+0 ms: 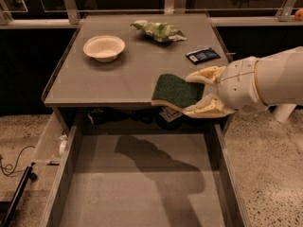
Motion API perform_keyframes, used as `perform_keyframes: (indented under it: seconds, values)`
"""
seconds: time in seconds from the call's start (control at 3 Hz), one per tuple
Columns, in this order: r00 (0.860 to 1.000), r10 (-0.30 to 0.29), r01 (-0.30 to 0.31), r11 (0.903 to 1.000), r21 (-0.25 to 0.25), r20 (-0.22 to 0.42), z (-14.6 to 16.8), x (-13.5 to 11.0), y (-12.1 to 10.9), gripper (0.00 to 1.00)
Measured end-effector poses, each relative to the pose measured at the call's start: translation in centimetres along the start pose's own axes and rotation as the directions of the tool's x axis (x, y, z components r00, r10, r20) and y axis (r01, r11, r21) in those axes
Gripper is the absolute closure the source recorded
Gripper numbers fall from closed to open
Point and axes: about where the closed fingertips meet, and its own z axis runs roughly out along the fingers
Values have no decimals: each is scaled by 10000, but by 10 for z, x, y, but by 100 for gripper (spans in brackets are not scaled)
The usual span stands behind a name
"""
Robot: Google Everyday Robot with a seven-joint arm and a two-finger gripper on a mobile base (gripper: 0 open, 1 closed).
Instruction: Pick sponge from top drawer and place on counter
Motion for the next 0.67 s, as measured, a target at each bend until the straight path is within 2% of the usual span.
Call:
perform_keyframes:
  seconds: [0.33,0.67]
  values:
    - [9999,-66,74,9987,512,-156,5,-1,-20,100]
    - [9991,103,-69,9965,837,-403,13,11,-66,100]
